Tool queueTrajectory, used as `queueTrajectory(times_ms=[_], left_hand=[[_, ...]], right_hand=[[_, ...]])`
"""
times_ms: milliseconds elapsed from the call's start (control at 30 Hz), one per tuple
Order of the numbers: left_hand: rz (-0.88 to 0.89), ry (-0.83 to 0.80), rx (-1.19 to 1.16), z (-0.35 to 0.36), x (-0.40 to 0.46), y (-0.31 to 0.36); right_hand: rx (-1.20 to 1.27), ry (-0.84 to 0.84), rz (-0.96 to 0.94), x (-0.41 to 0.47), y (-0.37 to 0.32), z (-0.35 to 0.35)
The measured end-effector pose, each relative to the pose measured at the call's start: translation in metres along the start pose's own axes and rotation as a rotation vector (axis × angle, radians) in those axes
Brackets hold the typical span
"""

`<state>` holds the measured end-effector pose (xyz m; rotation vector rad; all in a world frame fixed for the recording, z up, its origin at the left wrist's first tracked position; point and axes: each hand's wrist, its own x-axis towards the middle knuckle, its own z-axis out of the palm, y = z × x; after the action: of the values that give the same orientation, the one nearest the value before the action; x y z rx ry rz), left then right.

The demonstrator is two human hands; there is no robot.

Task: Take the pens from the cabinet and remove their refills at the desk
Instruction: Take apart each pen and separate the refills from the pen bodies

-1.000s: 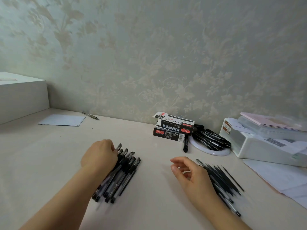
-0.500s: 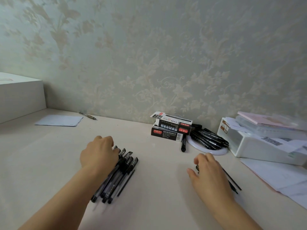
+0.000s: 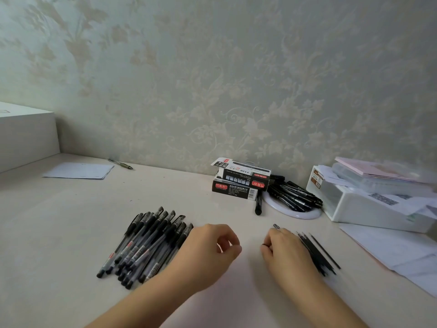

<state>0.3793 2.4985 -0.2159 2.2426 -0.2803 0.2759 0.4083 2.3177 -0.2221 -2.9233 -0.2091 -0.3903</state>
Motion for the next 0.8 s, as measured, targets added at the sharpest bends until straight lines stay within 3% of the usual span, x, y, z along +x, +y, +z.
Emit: queueTrajectory(times_ms=[233, 367, 467, 600, 800], left_hand=[[-0.207, -0.209, -0.443, 0.001, 0.002, 0.001], [-0.245, -0.315, -0.530, -0.003, 0.001, 0.005], [-0.240, -0.291, -0.487, -0.008, 0.004, 0.006], [-0.254, -0.240, -0.394, -0.006, 0.005, 0.004], [-0.072, -0.121, 0.038, -0.006, 0.005, 0.003]], right_hand=[[0.954, -0.087, 0.205, 0.003, -0.006, 0.000], [1.397, -0.109, 0.304, 0.003, -0.014, -0.002], [1.502, -0.135, 0.272, 0.002, -0.016, -0.004], [1.433, -0.174, 0.191, -0.001, -0.021, -0.004], [1.427, -0.216, 0.090, -0.004, -0.026, -0.005]])
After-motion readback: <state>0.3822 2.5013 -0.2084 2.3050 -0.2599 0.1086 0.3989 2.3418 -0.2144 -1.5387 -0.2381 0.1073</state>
